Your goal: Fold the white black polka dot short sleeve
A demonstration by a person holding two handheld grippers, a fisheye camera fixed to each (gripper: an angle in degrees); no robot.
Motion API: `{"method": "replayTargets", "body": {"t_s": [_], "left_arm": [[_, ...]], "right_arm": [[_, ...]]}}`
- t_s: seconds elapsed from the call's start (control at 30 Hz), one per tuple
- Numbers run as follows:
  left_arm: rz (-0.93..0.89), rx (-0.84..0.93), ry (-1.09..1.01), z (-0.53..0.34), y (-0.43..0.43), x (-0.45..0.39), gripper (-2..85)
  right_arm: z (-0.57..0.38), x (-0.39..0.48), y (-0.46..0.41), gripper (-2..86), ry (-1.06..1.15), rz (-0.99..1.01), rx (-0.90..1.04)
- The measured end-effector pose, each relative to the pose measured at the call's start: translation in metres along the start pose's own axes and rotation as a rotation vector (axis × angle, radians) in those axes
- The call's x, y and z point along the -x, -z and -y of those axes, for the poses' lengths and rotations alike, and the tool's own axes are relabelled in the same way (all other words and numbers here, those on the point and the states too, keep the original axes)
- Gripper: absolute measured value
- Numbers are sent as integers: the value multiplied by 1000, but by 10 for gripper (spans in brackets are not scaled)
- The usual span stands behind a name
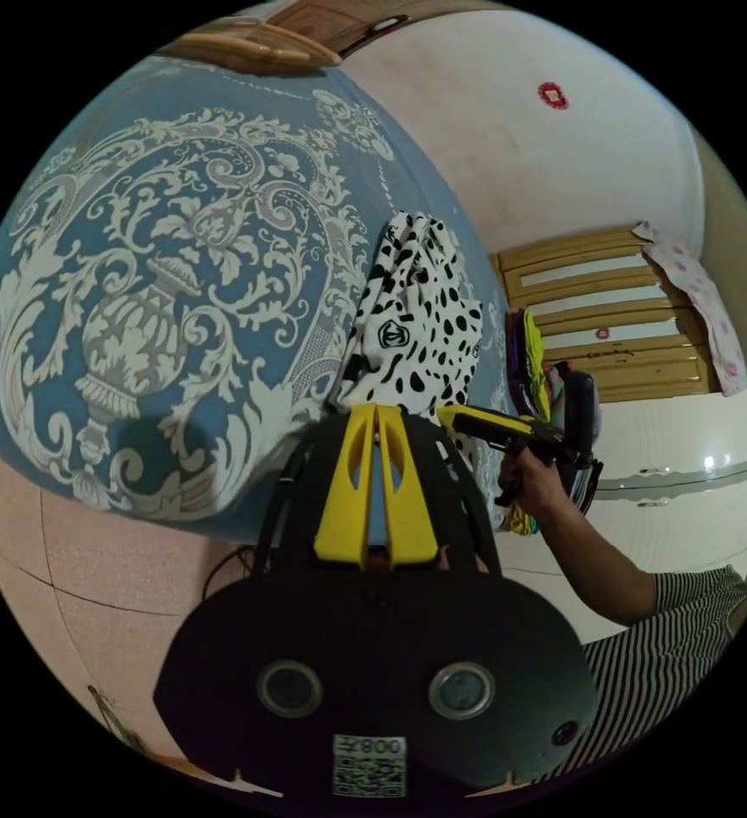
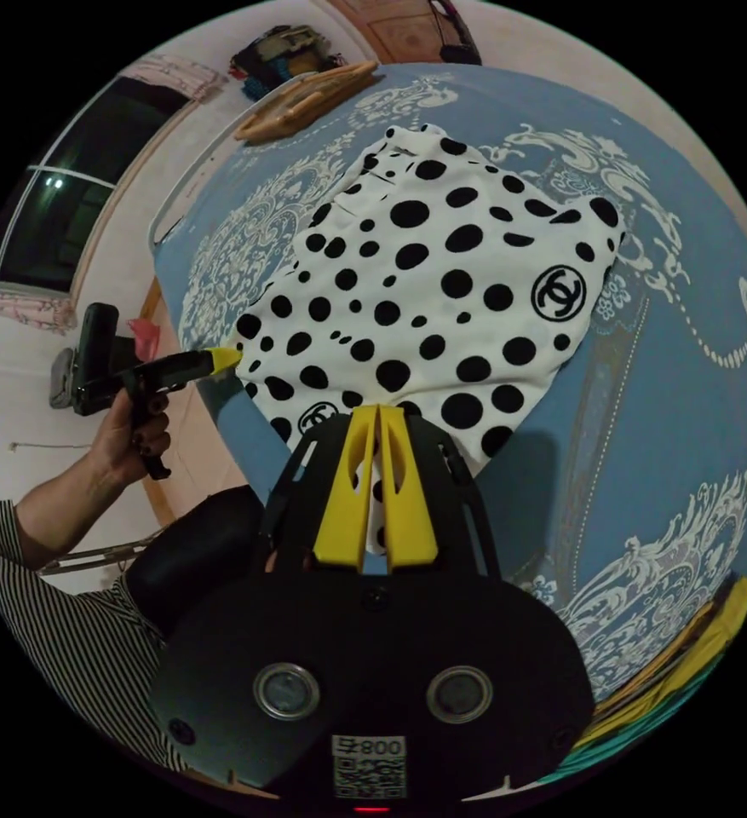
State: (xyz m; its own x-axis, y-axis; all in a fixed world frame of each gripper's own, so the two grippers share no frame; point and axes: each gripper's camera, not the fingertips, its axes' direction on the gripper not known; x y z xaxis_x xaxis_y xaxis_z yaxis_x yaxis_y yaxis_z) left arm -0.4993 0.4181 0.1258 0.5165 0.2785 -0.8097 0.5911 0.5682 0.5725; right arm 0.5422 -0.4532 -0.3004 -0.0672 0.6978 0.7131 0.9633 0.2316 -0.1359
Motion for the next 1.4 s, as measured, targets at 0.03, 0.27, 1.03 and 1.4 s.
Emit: {"method": "replayTargets", "body": {"t_s": [0.03, 0.27, 1.03, 1.4], "left_arm": [[-12, -7, -6, -6, 5, -1, 3], [-77, -71, -39, -65, 38, -15, 7], [-290, 362, -56, -40, -89, -57, 57], [-396, 288, -2, -36, -79, -39, 13]], "right_arm": [[-3, 2, -3, 3, 10, -22, -4], [-23, 8, -18, 4, 20, -174, -62], [-180, -175, -40, 84, -420, 602, -168], [-217, -216, -61, 84, -486, 742, -194]]}}
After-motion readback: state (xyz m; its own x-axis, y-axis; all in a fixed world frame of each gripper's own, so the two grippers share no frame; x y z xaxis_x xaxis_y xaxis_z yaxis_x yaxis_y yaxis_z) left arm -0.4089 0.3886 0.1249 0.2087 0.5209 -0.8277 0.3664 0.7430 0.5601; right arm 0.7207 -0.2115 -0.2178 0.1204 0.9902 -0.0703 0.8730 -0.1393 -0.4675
